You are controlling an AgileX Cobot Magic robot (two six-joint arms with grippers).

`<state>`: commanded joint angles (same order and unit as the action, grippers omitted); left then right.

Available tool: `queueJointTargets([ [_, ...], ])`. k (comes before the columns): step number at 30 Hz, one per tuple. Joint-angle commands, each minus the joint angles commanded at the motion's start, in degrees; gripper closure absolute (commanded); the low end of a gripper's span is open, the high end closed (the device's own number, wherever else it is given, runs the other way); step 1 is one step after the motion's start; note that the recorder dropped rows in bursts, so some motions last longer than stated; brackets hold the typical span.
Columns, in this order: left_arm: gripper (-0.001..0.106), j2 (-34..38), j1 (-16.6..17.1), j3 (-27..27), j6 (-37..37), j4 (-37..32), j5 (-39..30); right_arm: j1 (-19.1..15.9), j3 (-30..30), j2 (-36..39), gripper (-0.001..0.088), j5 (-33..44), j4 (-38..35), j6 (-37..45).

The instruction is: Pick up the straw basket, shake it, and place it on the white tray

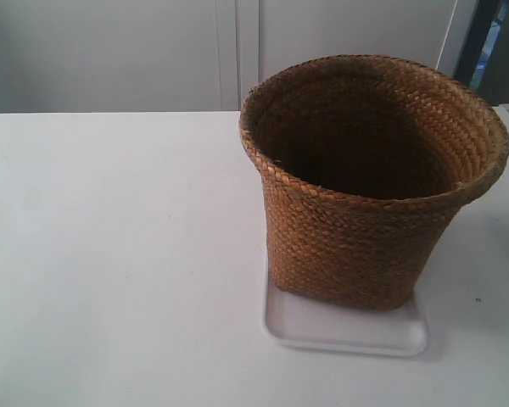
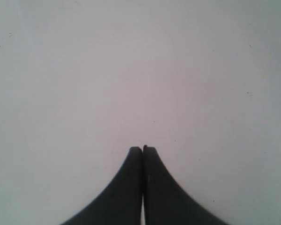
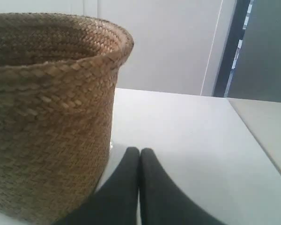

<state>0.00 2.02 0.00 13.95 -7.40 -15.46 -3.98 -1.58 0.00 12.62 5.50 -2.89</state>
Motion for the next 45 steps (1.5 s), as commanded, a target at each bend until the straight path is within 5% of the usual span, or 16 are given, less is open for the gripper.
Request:
queueJointTargets([
  [7, 0.105, 0.0, 0.0, 0.0, 0.0, 0.0, 0.0, 0.0, 1.6, 0.0, 0.0868, 0.1, 0.5, 0.1],
  [12, 0.105, 0.0, 0.0, 0.0, 0.0, 0.0, 0.0, 0.0, 1.6, 0.0, 0.0868, 7.4, 0.9, 0.1],
  [45, 0.105, 0.0, 0.0, 0.0, 0.0, 0.0, 0.0, 0.0, 1.6, 0.0, 0.0868, 7.3, 0.2, -0.5],
])
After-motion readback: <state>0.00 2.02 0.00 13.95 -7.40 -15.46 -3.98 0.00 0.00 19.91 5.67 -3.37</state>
